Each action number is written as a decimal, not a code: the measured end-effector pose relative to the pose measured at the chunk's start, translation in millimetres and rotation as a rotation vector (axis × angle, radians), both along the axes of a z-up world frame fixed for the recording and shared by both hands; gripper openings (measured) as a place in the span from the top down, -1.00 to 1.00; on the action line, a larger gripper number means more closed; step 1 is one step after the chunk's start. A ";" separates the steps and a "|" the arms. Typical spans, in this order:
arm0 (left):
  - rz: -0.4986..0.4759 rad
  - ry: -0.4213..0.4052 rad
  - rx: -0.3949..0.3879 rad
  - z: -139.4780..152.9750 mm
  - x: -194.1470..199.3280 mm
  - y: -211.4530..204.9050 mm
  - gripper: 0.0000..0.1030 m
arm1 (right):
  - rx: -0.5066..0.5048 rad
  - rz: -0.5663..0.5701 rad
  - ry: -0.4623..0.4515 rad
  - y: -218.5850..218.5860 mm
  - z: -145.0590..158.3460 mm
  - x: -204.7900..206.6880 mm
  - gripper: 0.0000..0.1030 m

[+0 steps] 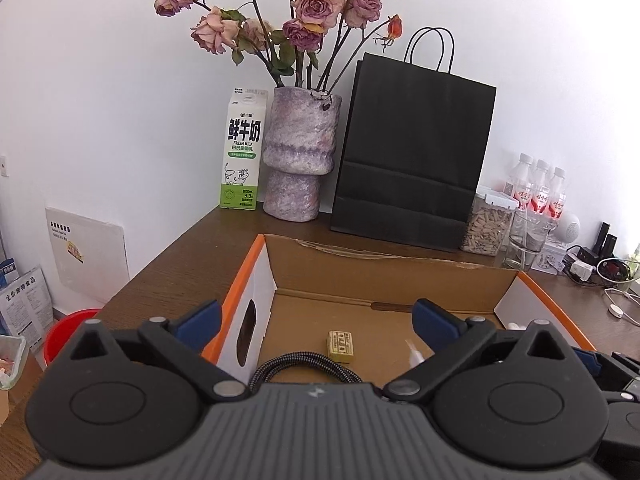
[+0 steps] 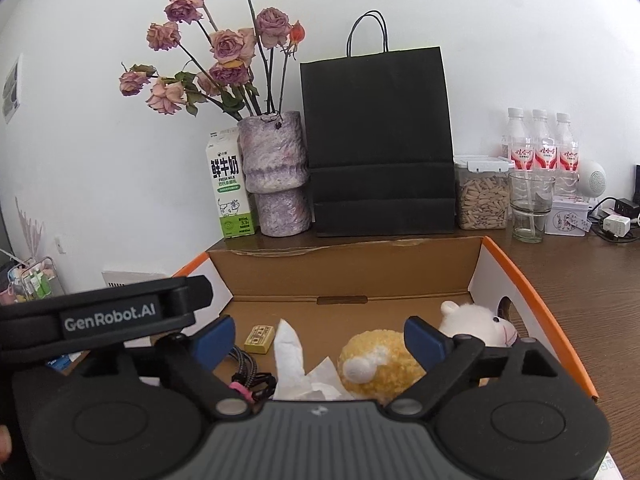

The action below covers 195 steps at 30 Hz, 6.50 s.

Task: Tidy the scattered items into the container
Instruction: 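Carry tissue and cable over the box and open both tools to drop them, then withdraw both tools from the box toward the remaining items, then grasp the white pill container on the purple cloth with the right tool, then grasp the clear plastic bag with the left tool while the right tool lifts the container, then carry container and bag over the box and open both tools to drop them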

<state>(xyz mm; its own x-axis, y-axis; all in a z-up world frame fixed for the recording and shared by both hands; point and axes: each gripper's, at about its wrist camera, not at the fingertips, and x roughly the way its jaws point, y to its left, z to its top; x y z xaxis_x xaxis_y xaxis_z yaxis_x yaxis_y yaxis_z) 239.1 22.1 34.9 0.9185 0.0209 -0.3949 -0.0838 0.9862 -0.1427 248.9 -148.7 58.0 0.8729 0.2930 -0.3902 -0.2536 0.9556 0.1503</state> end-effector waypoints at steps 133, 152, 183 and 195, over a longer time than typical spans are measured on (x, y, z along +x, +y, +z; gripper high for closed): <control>-0.029 0.174 0.096 -41.5 -153.1 -1.5 -1.00 | -0.076 -0.138 0.072 -120.7 -20.4 -114.3 -0.27; -0.147 0.111 0.259 -47.1 -122.2 -46.7 -0.90 | -0.058 -0.111 0.077 -120.2 -21.4 -129.9 -0.27; -0.317 -0.004 0.240 -13.9 -181.2 -39.9 0.67 | -0.061 -0.077 0.078 -111.5 -17.5 -143.2 -0.27; -0.283 -0.055 0.208 2.8 -193.8 -28.2 0.75 | -0.063 -0.014 0.016 -98.4 3.6 -171.1 -0.27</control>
